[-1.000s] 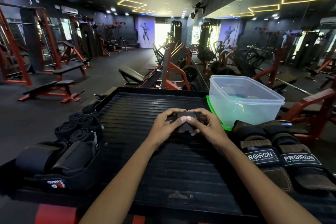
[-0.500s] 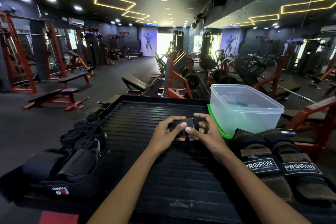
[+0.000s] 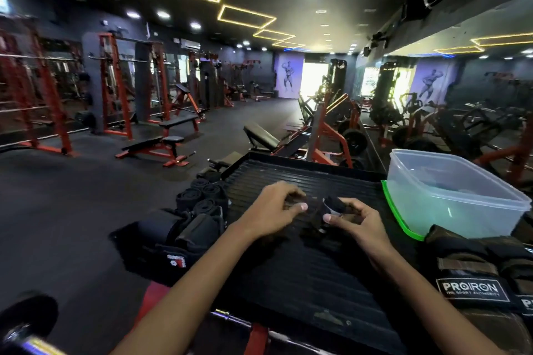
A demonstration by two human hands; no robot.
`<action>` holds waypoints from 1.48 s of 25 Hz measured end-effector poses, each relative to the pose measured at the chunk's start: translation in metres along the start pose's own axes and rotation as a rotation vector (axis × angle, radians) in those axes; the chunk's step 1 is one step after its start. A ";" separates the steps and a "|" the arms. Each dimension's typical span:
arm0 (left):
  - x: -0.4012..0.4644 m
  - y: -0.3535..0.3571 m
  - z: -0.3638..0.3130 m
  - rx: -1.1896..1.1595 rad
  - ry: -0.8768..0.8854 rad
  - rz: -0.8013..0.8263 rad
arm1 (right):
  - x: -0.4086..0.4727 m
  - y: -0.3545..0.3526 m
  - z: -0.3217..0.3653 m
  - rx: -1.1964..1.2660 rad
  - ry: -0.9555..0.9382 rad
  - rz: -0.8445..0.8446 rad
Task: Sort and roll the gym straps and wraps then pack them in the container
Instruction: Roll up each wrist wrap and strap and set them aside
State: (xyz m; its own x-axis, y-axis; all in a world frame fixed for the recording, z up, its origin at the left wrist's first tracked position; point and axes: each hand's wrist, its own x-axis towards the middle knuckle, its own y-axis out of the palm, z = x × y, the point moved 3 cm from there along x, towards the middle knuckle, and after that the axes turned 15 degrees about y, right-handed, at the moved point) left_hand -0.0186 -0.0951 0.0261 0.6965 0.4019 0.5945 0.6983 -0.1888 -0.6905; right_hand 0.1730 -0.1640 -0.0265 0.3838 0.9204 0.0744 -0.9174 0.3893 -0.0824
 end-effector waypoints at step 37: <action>-0.020 -0.120 0.174 0.159 -0.141 0.242 | 0.107 0.218 0.002 -0.397 0.192 0.175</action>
State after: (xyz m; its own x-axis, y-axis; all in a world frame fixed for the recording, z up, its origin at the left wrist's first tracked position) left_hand -0.1449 0.0757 0.0253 0.8017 0.4847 0.3497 0.4728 -0.1564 -0.8672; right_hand 0.0141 0.0194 -0.0343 0.2738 0.9489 -0.1569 -0.8735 0.1771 -0.4534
